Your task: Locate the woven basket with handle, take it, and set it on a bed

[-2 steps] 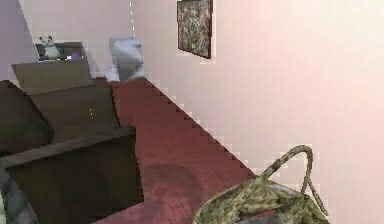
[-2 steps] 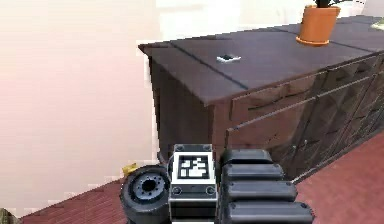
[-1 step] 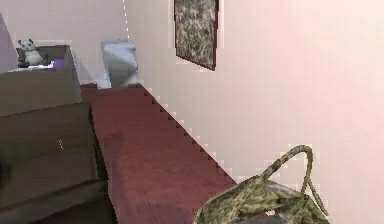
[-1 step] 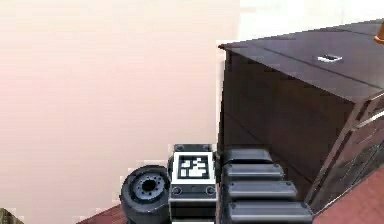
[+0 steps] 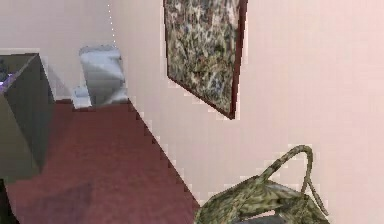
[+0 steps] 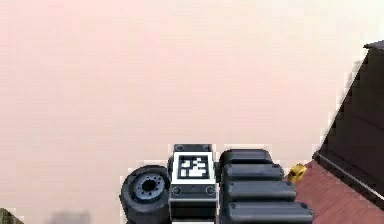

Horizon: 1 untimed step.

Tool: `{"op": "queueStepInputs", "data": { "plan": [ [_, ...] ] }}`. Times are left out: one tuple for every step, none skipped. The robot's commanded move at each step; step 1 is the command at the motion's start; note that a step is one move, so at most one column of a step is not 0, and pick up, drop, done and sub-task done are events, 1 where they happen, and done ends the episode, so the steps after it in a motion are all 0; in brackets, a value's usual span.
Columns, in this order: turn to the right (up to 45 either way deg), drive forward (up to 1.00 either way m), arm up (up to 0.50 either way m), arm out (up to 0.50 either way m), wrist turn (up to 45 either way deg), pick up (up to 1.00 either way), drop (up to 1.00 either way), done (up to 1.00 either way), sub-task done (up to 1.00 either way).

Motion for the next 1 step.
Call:
{"op": "queueStepInputs", "data": {
  "plan": [
    [-24.0,0.00,0.00,0.00,0.0,0.00,0.00,0.00,0.00]
  ]
}}
